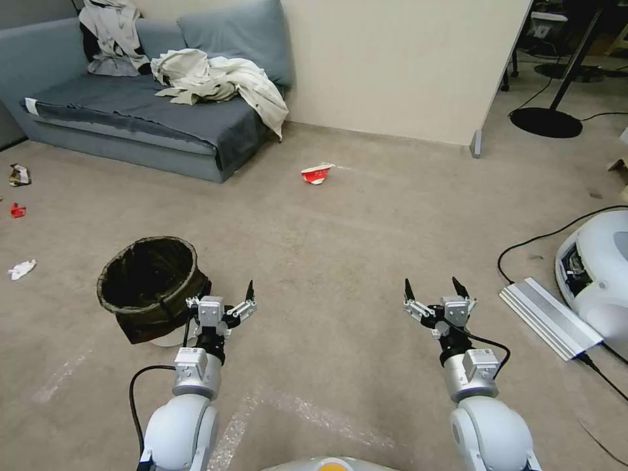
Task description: Pick up the trash can from the floor.
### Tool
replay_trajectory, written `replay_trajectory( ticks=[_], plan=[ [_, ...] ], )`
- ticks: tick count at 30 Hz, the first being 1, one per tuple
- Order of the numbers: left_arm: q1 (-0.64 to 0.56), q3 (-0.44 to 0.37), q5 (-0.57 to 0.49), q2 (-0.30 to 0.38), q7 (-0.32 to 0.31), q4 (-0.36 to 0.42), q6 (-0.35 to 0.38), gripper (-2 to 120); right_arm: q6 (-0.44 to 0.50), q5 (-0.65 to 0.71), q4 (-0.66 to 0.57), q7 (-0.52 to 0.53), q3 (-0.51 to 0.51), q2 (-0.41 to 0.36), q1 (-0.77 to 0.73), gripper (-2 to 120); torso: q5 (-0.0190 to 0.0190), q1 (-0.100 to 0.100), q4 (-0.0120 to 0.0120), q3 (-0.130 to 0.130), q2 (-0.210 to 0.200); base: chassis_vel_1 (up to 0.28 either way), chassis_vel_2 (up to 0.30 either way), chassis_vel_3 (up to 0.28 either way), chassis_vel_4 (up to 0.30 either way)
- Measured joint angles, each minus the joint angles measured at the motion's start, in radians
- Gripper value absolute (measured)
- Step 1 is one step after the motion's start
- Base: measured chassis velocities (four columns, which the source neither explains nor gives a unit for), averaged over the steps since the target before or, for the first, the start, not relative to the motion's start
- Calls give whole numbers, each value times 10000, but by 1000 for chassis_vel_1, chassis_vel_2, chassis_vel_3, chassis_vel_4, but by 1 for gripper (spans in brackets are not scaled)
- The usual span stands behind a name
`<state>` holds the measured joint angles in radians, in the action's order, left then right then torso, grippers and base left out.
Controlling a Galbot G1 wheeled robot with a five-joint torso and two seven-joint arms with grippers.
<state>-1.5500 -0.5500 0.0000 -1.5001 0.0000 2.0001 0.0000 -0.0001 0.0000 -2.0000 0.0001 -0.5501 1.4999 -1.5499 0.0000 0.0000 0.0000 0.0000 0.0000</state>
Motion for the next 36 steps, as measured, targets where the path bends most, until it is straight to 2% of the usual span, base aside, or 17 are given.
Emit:
replay_trajectory(
  ticks=[24,32,36],
  plan=[
    [-30,5,1,-3,-1,43,8,100,4,-2,-105,0,-9,29,-93,100,2,1,3,0,0,0,0,0,0],
    [-402,104,109,-70,-41,945,137,100,163,-32,-1129,22,-90,255,-935,100,-1,1,3,0,0,0,0,0,0],
    [-812,249,252,-178,-108,1952,284,100,472,-83,-2184,50,-197,534,-1702,100,0,0,1,-1,1,0,0,0,0]
  ],
)
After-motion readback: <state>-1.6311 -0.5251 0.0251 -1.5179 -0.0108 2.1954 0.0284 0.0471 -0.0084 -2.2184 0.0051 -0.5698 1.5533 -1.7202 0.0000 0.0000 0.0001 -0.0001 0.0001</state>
